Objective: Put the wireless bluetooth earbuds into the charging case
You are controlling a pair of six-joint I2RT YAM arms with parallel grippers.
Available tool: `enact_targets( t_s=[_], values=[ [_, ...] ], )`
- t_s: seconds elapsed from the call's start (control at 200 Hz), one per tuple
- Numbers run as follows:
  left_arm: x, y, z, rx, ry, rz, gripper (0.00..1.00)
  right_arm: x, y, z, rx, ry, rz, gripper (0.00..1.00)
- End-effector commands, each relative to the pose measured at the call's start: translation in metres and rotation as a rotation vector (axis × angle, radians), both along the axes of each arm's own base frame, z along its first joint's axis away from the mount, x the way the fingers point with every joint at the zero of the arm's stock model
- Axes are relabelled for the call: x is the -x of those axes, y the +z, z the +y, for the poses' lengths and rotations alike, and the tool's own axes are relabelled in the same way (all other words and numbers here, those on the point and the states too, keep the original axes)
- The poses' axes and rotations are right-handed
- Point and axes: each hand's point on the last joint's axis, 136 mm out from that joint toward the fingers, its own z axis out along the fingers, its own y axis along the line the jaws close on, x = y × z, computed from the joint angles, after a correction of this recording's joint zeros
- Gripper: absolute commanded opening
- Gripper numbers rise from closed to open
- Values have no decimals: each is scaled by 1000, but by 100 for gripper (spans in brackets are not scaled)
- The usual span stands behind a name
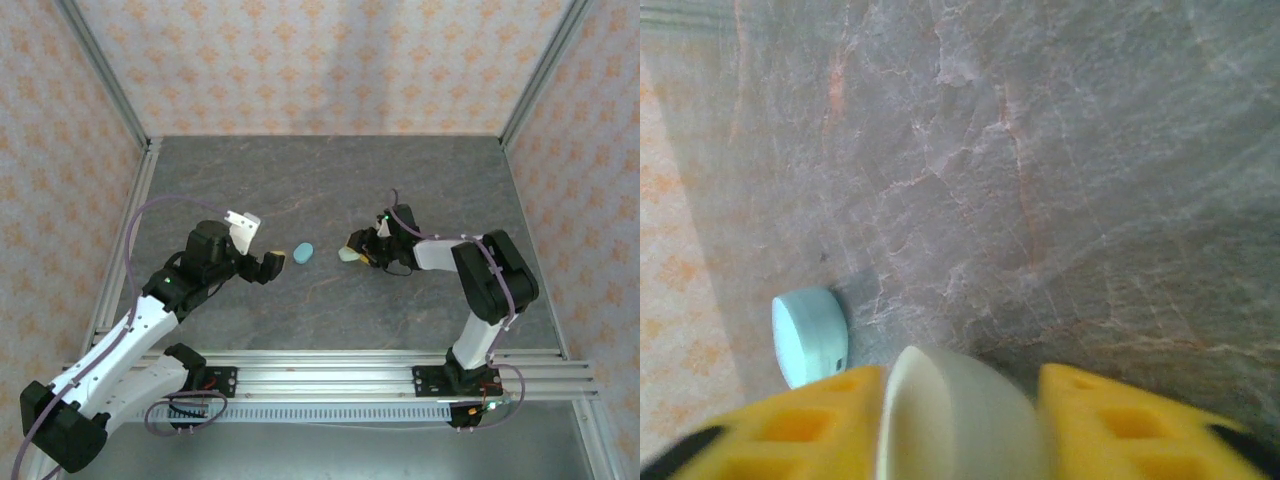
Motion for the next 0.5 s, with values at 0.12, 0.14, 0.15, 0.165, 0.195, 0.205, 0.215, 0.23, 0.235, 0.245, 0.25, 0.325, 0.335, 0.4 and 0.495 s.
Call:
enact_targets(
  t_s=[0.12, 0.14, 0.15, 0.165, 0.195, 0.205, 0.215, 0.23, 0.235, 0.245, 0.25, 0.325, 0.335, 0.4, 0.495],
  values=[
    [-12, 8, 30, -33, 178, -26, 100, 14, 37, -37, 221, 8, -90, 73],
    [-14, 9, 34, -41, 201, -27, 100, 15, 43, -42, 248, 6, -101, 74],
    [-14, 9, 36, -44, 211, -27, 100, 15, 46, -45, 266, 3, -105, 75],
    [-15, 10, 38, -49, 229, -27, 100, 15, 51, -50, 290, -3, -117, 76],
    [-18, 10, 47, -69, 275, -28, 100, 15, 60, -60, 346, -11, -145, 78],
    [-19, 10, 49, -75, 291, -29, 100, 16, 64, -63, 364, -15, -150, 79],
    [-20, 9, 51, -82, 304, -29, 100, 16, 66, -67, 389, -19, -157, 80],
    [-22, 9, 56, -91, 331, -33, 100, 16, 70, -73, 419, -23, -171, 81],
    [-22, 9, 58, -97, 341, -33, 100, 16, 72, -74, 429, -25, -174, 81],
    [-24, 9, 61, -103, 359, -38, 100, 16, 76, -79, 449, -33, -184, 82],
    [-24, 9, 62, -106, 367, -39, 100, 15, 77, -81, 463, -38, -190, 82],
    [-30, 5, 84, -157, 488, -67, 100, 14, 100, -113, 628, -94, -264, 88],
    [-31, 5, 86, -163, 500, -72, 100, 14, 103, -117, 651, -100, -274, 90],
    [-36, 0, 97, -203, 550, -97, 100, 11, 120, -147, 795, -170, -345, 99],
    [-40, -7, 119, -285, 646, -141, 100, 9, 142, -187, 990, -291, -445, 99]
  ],
)
